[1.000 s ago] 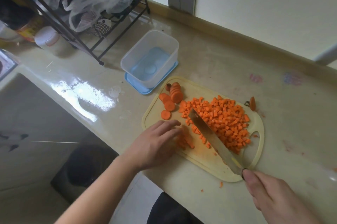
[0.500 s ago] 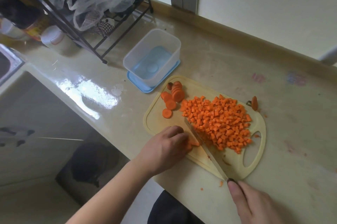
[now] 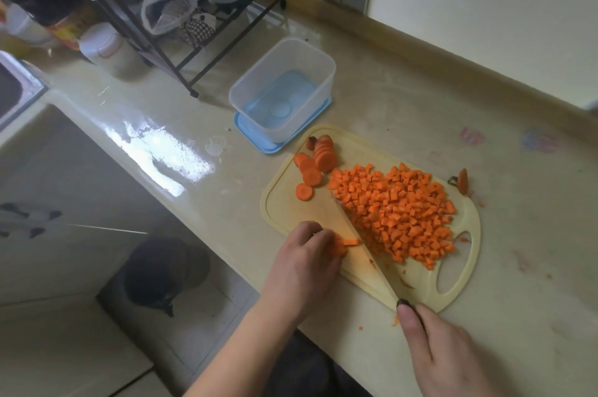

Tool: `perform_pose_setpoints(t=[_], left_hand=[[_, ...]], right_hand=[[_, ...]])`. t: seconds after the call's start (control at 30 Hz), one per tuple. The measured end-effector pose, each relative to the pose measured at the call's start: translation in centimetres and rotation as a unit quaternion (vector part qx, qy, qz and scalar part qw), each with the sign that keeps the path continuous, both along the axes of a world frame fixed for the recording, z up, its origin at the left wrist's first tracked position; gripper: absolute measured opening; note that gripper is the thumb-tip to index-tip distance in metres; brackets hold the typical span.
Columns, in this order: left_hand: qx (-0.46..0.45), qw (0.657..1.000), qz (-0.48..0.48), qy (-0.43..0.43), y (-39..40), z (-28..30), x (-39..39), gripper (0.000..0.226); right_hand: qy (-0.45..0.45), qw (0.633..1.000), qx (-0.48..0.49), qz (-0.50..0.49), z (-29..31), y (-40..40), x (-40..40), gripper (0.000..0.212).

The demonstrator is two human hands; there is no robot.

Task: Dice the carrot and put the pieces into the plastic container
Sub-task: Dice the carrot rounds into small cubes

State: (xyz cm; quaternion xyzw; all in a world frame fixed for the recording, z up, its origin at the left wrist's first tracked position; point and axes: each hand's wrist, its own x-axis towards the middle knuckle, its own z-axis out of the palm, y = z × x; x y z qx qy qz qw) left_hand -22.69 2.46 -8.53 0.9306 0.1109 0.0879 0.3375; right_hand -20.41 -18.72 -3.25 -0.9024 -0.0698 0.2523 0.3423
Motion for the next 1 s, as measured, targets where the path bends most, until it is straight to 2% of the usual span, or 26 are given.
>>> perform_pose_setpoints(t=[0.1, 0.13, 0.27, 0.4, 0.57, 0.7, 0.83, 1.0], left_hand=[[0.003, 1.0, -0.001, -0.003, 0.1, 0.0, -0.1, 0.031], [0.004, 1.0, 0.001, -0.001, 0.0, 0.0, -0.1, 0.032], [0.0, 1.0, 0.011, 0.002, -0.3, -0.3, -0.1, 0.036], [0.02, 1.0, 0.016, -0.006, -0.4, -0.2, 0.2, 0.031], [0.043, 0.998, 0.035, -0.029, -0.6, -0.4, 0.3, 0.034], [0.028, 0.998, 0.059, -0.024, -1.6, -0.6, 1.0, 0.024], [0.032, 0.998, 0.053, -0.027, -1.6, -0.7, 1.0, 0.028], [0.035, 0.998, -0.018, -0.057, 0.5, -1.1, 0.4, 0.038]], right_hand=[[0.011, 1.0, -0.002, 0.006, 0.1, 0.4, 0.1, 0.035], [0.009, 1.0, 0.001, 0.009, 0.0, 0.5, 0.0, 0.035], [-0.011, 1.0, 0.01, 0.018, -0.8, 1.0, -0.4, 0.067], [0.013, 0.998, 0.031, 0.043, -0.9, 1.7, 0.4, 0.073], [0.009, 0.999, 0.03, 0.041, -0.3, 1.3, 1.4, 0.058], [0.018, 0.998, 0.032, 0.048, 0.1, 0.7, 1.7, 0.04], [0.026, 0.998, 0.029, 0.054, 0.5, 0.4, 2.0, 0.039], [0.032, 0.997, 0.041, 0.058, 1.1, 0.0, 1.9, 0.045]])
